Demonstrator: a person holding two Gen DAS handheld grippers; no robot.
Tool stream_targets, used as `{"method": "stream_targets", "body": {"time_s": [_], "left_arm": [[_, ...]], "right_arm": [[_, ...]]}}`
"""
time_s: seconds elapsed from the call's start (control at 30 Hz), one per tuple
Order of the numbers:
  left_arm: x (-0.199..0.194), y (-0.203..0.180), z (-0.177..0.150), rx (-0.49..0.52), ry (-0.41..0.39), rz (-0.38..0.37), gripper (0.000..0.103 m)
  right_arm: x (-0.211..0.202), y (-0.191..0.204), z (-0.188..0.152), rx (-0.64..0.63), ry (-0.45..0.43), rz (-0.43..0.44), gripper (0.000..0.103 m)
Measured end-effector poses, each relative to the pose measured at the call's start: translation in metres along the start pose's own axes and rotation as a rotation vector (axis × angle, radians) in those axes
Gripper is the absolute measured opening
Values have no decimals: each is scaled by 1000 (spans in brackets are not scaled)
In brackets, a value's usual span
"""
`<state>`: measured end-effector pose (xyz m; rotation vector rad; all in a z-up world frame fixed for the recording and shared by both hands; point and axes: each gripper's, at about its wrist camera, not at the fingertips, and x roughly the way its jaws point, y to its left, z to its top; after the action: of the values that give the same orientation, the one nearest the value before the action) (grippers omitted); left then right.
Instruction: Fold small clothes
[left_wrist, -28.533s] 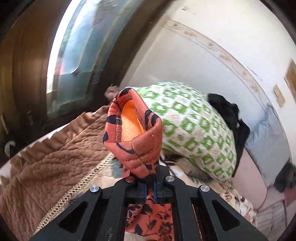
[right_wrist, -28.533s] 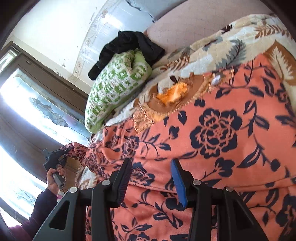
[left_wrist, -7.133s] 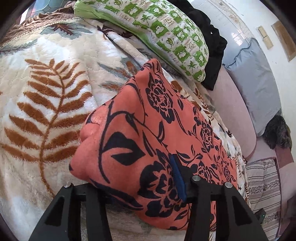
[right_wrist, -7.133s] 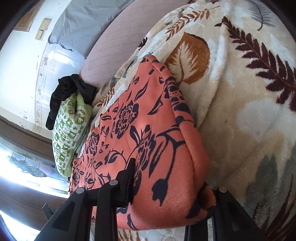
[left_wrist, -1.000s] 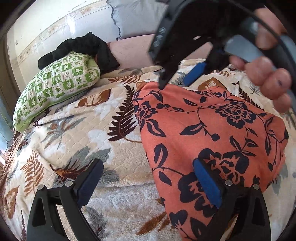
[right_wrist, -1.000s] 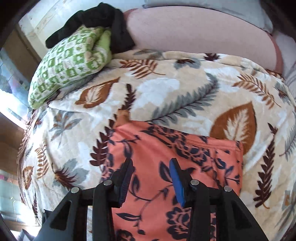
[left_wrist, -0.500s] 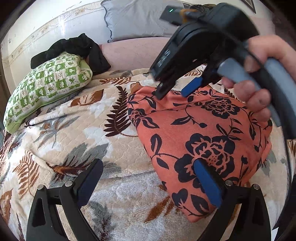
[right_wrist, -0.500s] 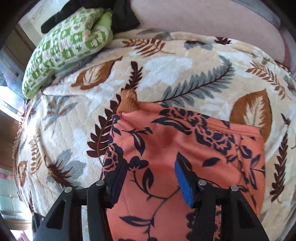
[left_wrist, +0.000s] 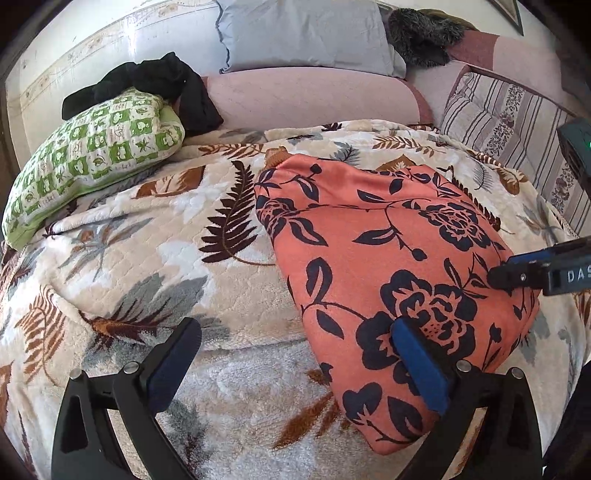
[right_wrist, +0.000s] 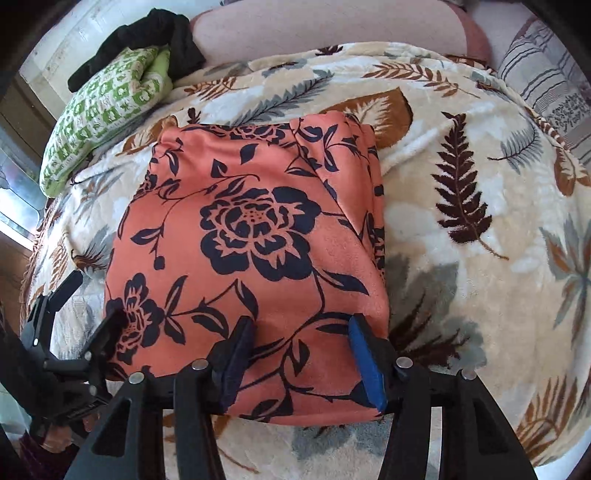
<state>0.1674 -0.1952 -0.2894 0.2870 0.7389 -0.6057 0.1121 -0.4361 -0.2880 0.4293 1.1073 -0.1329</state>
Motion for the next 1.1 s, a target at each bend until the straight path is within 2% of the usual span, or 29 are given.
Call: {"method": "stream_targets", "body": {"time_s": [0.13,0.23,0.37,0.43,0.6,0.67,0.73,0.77,0.8,0.9,1.1], "left_arm": [[-1,-1,-1,9,-4,5,103],[-2,1,0,0,-5,-3,103],[-11,3,9,9,-37,20,102],[-15,6,14,-2,-62,42,102],[-6,20,21,-89,-46,32,102],[5,18,21,-81,-7,26,102],[22,12,17,-52,59,33,103],[22,12,15,-65,44,30,103],[21,13,16,-78,38,22,103],[20,18,21,-102,50,5,103],[13,16,26,-96,-7,39,102]], "right_arm": [[8,5,-1,13,-32,-44,61],[11,8,8,3,3,-55,62],[3,6,24,23,68,-19,62],[-10,7,33,31,43,13,62],[-32,10,55,35,-85,46,62],[-15,3,56,65,-50,49,62],[19,-5,52,92,34,26,63],[30,-10,48,104,43,33,65],[30,-13,44,117,20,54,67],[22,-17,54,134,28,90,67],[11,-24,106,182,-78,133,67]]}}
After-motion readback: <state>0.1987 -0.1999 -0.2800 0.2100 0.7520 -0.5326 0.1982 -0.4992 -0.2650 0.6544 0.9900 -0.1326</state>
